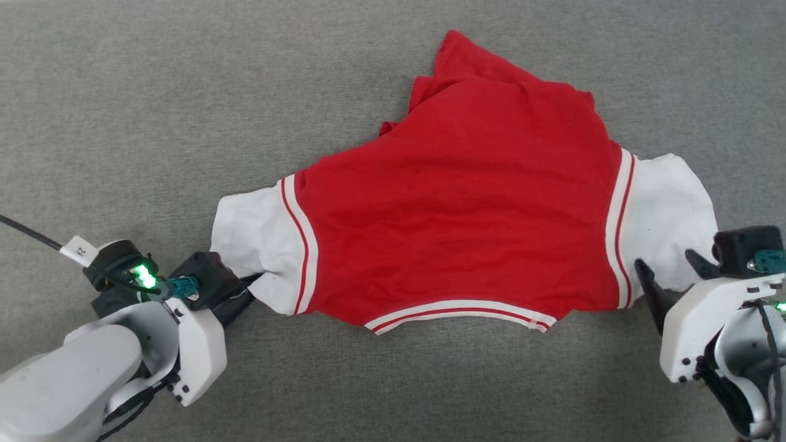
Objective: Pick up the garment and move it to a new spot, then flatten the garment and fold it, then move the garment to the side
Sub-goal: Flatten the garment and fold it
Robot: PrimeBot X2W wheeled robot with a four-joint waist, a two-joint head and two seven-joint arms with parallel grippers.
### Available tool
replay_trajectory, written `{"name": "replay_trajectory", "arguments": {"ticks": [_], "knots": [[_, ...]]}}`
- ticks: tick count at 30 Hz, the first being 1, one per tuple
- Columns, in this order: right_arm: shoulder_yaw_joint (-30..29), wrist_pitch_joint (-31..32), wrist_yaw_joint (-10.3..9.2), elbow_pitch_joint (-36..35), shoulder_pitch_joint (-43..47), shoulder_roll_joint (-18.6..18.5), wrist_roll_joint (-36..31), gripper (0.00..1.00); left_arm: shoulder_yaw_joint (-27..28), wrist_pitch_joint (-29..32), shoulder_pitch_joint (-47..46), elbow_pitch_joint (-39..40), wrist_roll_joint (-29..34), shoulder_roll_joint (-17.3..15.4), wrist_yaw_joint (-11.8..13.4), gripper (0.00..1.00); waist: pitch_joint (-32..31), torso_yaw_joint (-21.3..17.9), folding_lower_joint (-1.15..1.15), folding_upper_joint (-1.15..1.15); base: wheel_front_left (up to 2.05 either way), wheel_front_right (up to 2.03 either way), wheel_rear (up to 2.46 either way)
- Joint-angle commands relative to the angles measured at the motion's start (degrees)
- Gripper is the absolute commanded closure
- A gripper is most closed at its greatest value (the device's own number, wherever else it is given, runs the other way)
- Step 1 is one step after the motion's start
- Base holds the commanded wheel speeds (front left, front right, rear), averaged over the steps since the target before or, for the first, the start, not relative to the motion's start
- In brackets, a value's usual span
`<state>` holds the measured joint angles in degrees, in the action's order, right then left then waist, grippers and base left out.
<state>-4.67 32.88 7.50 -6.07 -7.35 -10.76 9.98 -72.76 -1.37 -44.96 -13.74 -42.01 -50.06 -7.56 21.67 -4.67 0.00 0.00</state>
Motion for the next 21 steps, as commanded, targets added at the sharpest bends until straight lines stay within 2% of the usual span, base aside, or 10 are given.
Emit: {"name": "replay_trajectory", "arguments": {"ticks": [1, 4, 10, 14, 15, 16, 17, 21], "knots": [[0.4, 2.2, -0.03, -0.7, 0.3, -1.1, 0.8, 0.0, -1.1, 0.6, 0.9, -0.7, 0.4, 0.9, 0.1, 1.0, 0.1, 0.4, 0.0, 0.0, 0.0, 0.0, 0.0], [1.7, 8.7, -0.02, -1.5, -0.6, -4.4, 2.0, 0.0, -1.1, 0.1, 1.0, -0.3, 1.0, 1.7, 0.1, 1.0, 0.5, 1.1, 0.0, 0.0, 0.0, 0.0, 0.0], [3.2, 18.2, -0.03, 0.7, -3.1, -8.6, 3.1, 0.0, -1.2, -0.6, 0.0, -0.1, 1.3, 3.1, 0.1, 0.97, 1.9, 3.0, 0.0, 0.0, 0.0, 0.0, 0.0], [4.0, 20.0, -0.03, 3.5, -4.1, -8.5, 3.6, 0.0, -1.1, -1.5, -0.6, -1.0, 0.7, 4.0, 0.1, 1.0, 2.4, 4.0, 0.0, 0.0, 0.0, 0.0, 0.0], [4.2, 19.9, -0.02, 4.1, -4.1, -8.3, 3.7, 0.33, -1.1, -1.9, -0.7, -1.2, 0.3, 4.3, 0.1, 1.0, 2.5, 4.2, 0.0, 0.0, 0.0, 0.0, 0.0], [4.3, 19.7, -0.02, 4.8, -4.1, -8.0, 3.7, 0.59, -1.1, -2.1, -0.7, -1.4, 0.2, 4.7, 0.1, 1.0, 2.5, 4.3, 0.0, 0.0, 0.0, 0.0, 0.0], [4.2, 19.5, -0.02, 5.4, -4.1, -7.8, 3.6, 1.0, -1.1, -2.3, -0.6, -1.6, 0.0, 5.0, 0.1, 1.0, 2.5, 4.5, 0.0, 0.0, 0.0, 0.0, 0.0], [3.2, 18.5, -0.03, 6.6, -4.2, -7.4, 3.8, 1.0, -1.0, -3.5, -0.1, -2.1, -1.9, 5.5, 0.1, 1.0, 1.8, 4.6, 0.0, 0.0, 0.0, 0.0, 0.0]]}}
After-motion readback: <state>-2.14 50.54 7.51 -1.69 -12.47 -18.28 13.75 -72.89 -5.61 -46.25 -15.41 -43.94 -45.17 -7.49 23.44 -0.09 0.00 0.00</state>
